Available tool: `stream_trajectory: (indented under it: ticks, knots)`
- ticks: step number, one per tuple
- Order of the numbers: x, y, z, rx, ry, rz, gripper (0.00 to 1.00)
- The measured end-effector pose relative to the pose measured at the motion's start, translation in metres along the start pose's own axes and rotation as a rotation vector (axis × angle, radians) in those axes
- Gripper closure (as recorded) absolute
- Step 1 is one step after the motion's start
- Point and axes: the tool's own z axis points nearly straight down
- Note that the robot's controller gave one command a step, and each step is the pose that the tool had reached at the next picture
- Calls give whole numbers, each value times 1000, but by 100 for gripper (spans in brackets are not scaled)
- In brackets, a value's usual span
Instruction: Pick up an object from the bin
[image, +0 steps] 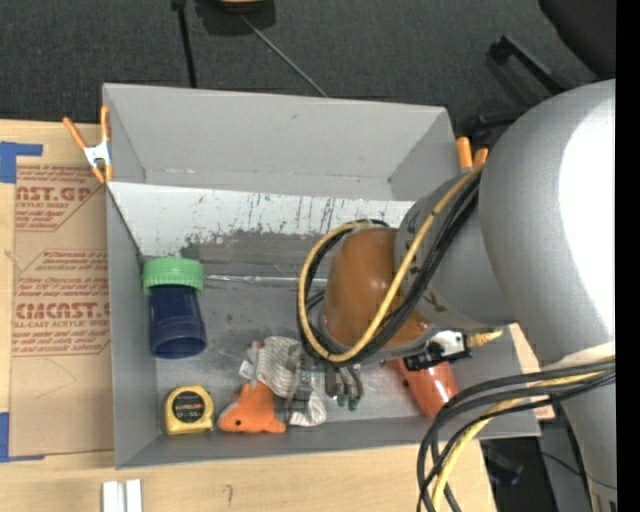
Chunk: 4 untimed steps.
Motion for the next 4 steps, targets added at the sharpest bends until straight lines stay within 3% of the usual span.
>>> stream_trajectory:
  ticks: [2,4]
  knots:
    - [1,0,-5,2,6,0,100]
    - [1,0,-40,0,3,0,100]
